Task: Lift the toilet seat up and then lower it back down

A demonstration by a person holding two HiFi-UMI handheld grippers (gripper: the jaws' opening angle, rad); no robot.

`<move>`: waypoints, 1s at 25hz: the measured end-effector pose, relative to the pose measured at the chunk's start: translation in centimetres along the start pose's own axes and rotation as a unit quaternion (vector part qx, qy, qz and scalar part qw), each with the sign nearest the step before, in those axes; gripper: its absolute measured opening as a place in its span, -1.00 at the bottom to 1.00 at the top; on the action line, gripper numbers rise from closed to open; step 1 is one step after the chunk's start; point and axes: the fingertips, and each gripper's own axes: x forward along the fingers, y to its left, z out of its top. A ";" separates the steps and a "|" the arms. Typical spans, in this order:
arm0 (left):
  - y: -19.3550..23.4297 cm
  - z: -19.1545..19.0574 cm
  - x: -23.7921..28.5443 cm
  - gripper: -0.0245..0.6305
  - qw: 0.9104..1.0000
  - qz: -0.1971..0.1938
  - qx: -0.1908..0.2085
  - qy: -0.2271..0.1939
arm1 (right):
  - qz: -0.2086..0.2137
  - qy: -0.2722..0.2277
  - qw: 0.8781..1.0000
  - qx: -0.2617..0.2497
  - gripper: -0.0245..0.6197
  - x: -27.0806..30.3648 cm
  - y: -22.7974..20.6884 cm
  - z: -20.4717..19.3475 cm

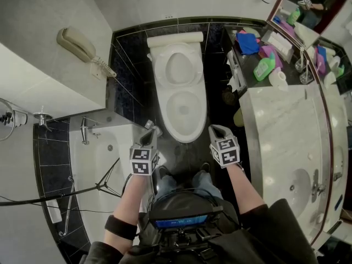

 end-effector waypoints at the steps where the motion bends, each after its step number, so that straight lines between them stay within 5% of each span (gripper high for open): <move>1: 0.0 0.0 0.0 -0.93 1.000 0.000 0.000 0.000 | 0.001 0.000 1.000 0.002 -0.89 -0.1 0.1 0.2; 25: -0.1 -0.2 -0.2 -0.93 1.000 0.000 0.000 0.003 | 0.001 0.009 1.000 -0.001 -0.90 0.2 0.0 -0.1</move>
